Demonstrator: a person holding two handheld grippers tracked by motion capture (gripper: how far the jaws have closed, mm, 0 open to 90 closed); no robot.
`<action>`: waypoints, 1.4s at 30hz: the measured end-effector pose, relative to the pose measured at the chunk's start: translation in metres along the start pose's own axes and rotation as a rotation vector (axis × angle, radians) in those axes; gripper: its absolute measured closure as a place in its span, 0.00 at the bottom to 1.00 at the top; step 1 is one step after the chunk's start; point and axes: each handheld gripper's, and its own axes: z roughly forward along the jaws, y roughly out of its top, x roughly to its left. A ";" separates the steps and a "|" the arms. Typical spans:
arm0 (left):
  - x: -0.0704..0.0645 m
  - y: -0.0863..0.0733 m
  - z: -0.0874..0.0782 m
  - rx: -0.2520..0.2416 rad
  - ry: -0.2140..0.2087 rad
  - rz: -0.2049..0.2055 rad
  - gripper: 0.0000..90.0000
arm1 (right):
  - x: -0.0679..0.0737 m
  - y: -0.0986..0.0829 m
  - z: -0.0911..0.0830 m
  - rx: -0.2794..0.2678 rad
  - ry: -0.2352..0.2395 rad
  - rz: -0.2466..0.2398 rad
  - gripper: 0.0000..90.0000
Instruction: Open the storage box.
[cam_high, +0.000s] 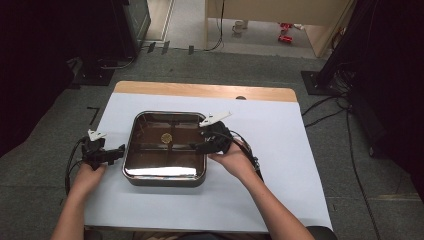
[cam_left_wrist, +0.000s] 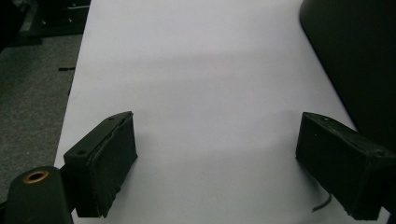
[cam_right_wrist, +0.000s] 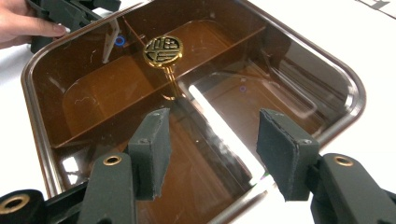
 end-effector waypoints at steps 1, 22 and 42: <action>0.000 0.000 0.000 0.000 0.000 0.000 0.13 | 0.001 0.001 0.003 0.004 0.003 -0.005 0.50; 0.000 0.000 0.000 0.001 0.000 0.002 0.13 | 0.023 0.024 0.062 0.001 0.048 -0.041 0.55; 0.000 0.000 0.000 0.001 0.000 0.002 0.14 | 0.034 0.038 0.082 0.055 0.014 -0.080 0.65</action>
